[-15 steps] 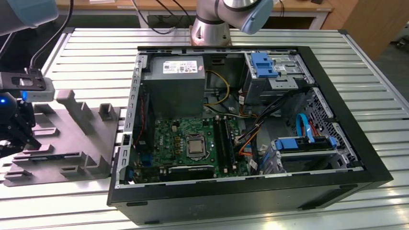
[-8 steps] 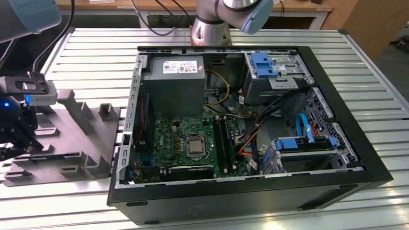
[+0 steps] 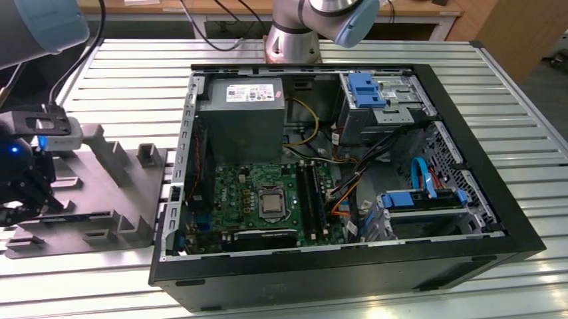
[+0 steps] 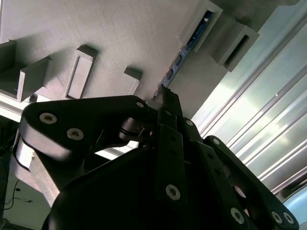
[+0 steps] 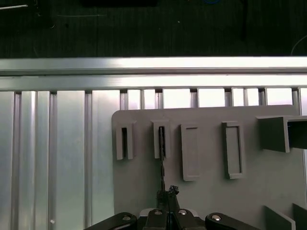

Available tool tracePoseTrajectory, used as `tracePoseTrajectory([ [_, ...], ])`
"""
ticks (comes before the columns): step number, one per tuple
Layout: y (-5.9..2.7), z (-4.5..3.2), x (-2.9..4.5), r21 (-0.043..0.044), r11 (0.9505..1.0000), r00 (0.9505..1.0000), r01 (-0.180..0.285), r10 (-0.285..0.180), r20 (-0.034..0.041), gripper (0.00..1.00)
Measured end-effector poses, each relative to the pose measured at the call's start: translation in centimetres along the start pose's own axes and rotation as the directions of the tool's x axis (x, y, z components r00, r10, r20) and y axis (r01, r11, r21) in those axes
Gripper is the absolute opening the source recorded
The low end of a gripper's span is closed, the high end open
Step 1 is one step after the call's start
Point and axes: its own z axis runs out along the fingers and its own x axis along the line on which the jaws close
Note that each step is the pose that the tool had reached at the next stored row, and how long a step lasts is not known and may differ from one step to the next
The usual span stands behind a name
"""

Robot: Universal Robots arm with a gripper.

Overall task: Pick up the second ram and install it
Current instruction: 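Pick up the second ram and move it above second insertion slot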

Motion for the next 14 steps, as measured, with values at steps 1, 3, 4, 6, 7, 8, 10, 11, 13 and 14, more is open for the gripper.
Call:
tracePoseTrajectory([
  [1, 0.00, 0.08, 0.00, 0.0000, 1.0000, 1.0000, 0.000, 0.000, 0.0000, 0.10],
  [3, -0.01, 0.28, 0.02, -0.0001, 1.0000, 1.0000, 0.001, -0.001, -0.0001, 0.10],
  [4, -0.02, 0.37, 0.02, 0.0000, 1.0000, 1.0000, 0.002, -0.002, -0.0001, 0.10],
  [6, -0.02, 0.50, 0.07, -0.0002, 1.0000, 1.0000, 0.003, -0.003, -0.0003, 0.10],
  [7, -0.03, 0.56, 0.10, 0.0000, 1.0000, 1.0000, 0.004, -0.004, -0.0001, 0.10],
  [8, -0.03, 0.60, 0.12, 0.0000, 1.0000, 1.0000, 0.004, -0.004, -0.0001, 0.10],
  [10, -0.03, 0.61, 0.13, 0.0000, 1.0000, 1.0000, 0.004, -0.004, -0.0002, 0.10],
  [11, -0.03, 0.60, 0.13, -0.0001, 1.0000, 1.0000, 0.004, -0.004, -0.0002, 0.10],
  [13, -0.03, 0.60, 0.13, -0.0001, 1.0000, 1.0000, 0.005, -0.005, -0.0003, 0.10],
  [14, -0.03, 0.60, 0.13, -0.0001, 1.0000, 1.0000, 0.005, -0.005, -0.0003, 0.10],
])
